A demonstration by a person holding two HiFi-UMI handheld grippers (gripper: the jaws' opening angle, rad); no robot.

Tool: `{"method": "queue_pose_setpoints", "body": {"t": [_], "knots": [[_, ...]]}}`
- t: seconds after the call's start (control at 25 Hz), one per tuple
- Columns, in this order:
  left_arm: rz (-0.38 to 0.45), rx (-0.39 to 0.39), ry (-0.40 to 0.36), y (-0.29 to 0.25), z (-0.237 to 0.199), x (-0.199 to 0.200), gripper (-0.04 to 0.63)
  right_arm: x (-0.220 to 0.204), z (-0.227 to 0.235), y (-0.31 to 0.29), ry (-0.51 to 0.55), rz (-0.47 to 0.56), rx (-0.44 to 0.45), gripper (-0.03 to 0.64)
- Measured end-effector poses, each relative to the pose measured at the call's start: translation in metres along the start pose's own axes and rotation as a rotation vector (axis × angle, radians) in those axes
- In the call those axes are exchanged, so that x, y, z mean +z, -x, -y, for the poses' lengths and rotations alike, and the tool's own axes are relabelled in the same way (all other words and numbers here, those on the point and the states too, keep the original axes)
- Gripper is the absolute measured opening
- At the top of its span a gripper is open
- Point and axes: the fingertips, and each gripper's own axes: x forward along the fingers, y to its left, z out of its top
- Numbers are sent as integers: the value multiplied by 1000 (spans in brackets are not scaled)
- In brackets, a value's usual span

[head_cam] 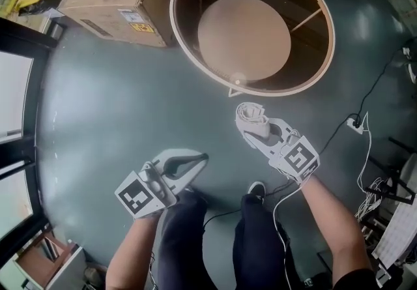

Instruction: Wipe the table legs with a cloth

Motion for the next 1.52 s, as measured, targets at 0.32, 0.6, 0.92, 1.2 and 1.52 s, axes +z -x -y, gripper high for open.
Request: {"method": "queue_pose_setpoints", "body": {"t": [0.32,0.6,0.92,1.2,1.52], "knots": [[-19,66,-99,-21,7,-31,6,-50,6,-2,71,-7,103,92],[-130,10,-210,-45,-11,-88,6,-83,31,-27,133,3,156,92],[-189,-112,-394,-60,-49,-135,6,-85,56,-78,250,142,46,92],[-138,-194,-456,-81,-61,-148,6,-93,89,-89,183,235,18,91],[-173,-215,-498,-91,-58,-175,6,-102,97,-95,217,315,20,88]]}}
